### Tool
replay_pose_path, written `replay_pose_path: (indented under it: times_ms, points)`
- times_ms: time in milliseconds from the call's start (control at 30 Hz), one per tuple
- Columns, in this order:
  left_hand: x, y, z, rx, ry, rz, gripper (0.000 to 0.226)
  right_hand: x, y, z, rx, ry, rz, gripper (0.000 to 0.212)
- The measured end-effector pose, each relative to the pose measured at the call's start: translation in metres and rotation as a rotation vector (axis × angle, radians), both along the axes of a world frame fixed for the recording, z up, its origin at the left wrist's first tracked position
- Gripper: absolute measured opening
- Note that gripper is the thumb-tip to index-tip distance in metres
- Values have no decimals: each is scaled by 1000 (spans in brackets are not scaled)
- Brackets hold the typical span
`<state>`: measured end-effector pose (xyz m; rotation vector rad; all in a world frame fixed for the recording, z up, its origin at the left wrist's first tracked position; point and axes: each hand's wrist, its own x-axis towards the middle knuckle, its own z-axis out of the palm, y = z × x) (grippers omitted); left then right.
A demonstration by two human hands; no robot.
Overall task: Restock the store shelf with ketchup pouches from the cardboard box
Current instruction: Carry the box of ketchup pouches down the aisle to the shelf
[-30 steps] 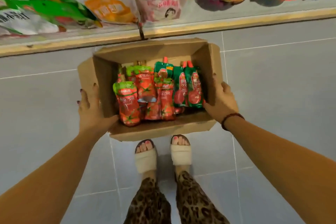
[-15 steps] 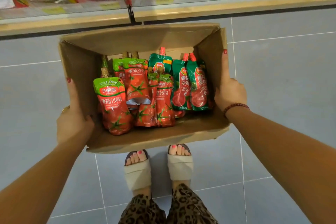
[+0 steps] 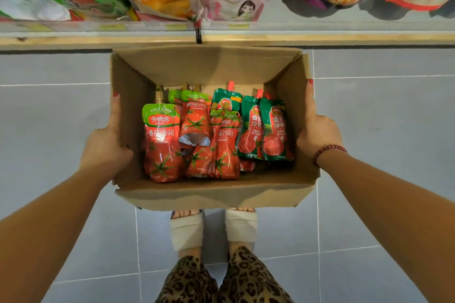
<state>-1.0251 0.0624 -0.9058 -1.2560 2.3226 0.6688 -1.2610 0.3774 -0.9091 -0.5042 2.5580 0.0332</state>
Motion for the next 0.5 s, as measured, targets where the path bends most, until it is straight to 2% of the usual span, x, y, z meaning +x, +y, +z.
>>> replay_pose_path:
  times_ms: [333,500]
  points:
    - [54,-9,118,2,41,67,119,18,-32,119,-17,4,107,125]
    - [108,-19,207,-87,29,166,117,30,-83,204,-61,38,274,117]
